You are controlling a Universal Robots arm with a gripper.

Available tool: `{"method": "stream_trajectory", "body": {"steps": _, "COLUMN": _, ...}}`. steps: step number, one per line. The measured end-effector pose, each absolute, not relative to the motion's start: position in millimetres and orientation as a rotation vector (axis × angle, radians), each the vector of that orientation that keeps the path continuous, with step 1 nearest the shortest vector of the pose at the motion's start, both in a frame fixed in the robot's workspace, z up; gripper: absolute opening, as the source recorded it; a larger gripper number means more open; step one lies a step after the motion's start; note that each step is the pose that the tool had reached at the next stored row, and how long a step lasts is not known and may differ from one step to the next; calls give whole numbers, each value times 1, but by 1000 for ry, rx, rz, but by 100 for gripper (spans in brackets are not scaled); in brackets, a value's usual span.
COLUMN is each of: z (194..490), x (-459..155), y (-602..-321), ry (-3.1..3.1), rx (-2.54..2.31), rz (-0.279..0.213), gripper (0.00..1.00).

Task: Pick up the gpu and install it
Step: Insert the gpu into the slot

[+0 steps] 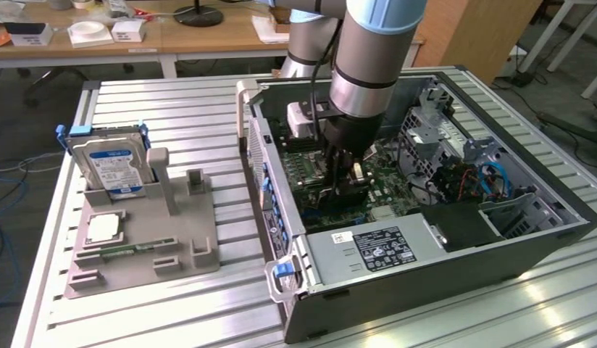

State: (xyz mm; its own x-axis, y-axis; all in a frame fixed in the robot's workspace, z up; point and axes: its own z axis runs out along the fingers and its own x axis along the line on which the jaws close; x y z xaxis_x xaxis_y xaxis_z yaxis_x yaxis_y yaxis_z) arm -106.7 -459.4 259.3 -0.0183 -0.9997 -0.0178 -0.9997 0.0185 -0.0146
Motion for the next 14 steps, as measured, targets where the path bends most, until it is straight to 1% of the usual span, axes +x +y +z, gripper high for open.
{"method": "stream_trajectory", "body": {"steps": 8, "z": 267, "x": -107, "y": -459, "ry": 2223, "rx": -2183, "rz": 0, "gripper": 40}}
{"method": "stream_trajectory", "body": {"steps": 9, "z": 267, "x": -107, "y": -459, "ry": 2223, "rx": -2183, "rz": 0, "gripper": 38}}
{"method": "stream_trajectory", "body": {"steps": 10, "z": 267, "x": -107, "y": -459, "ry": 2223, "rx": -2183, "rz": 0, "gripper": 32}}
{"method": "stream_trajectory", "body": {"steps": 11, "z": 267, "x": -107, "y": -459, "ry": 2223, "rx": -2183, "rz": 0, "gripper": 32}}
{"method": "stream_trajectory", "body": {"steps": 13, "z": 267, "x": -107, "y": -459, "ry": 2224, "rx": -2183, "rz": 0, "gripper": 20}}
{"method": "stream_trajectory", "body": {"steps": 14, "z": 267, "x": -107, "y": -459, "ry": 2224, "rx": -2183, "rz": 0, "gripper": 20}}
